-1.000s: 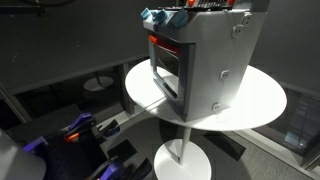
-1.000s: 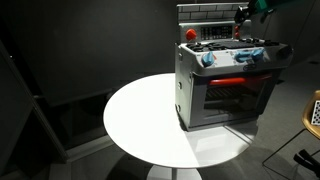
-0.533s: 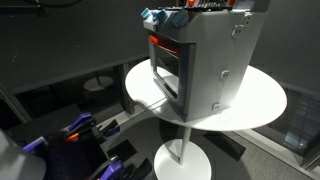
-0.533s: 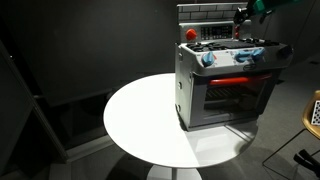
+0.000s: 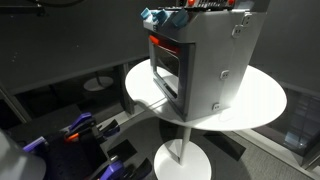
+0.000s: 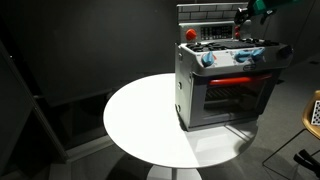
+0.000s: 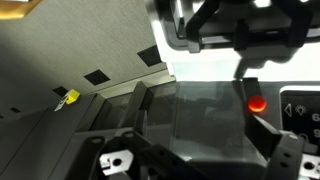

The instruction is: Turn the top right orange button on the stove

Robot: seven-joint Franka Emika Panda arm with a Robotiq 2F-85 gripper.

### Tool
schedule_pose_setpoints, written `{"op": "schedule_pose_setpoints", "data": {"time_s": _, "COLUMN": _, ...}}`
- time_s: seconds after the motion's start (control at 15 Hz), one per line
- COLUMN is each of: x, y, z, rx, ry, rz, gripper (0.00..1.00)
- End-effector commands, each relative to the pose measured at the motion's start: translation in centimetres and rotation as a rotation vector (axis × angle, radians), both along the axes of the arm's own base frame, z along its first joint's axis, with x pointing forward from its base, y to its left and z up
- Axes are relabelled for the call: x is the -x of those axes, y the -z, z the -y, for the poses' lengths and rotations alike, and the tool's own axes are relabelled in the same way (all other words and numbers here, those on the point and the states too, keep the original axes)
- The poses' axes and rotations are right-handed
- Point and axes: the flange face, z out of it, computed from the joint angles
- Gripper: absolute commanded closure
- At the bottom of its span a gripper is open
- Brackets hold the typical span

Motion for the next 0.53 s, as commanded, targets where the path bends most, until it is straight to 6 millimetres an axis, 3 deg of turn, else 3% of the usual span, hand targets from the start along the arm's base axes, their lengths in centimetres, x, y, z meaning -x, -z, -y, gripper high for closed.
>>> {"op": "schedule_pose_setpoints", "data": {"time_s": 0.0, "x": 0.9, "y": -1.2, "z": -1.3, "rx": -0.082, "ry": 0.011, "rz": -0.035, "gripper": 0.0}}
{"op": "schedule_pose_setpoints", "data": {"time_s": 0.47, "x": 4.7, "y": -4.1, "z": -6.0, "rx": -0.254, "ry": -0.02, "rz": -0.113, "gripper": 0.0}}
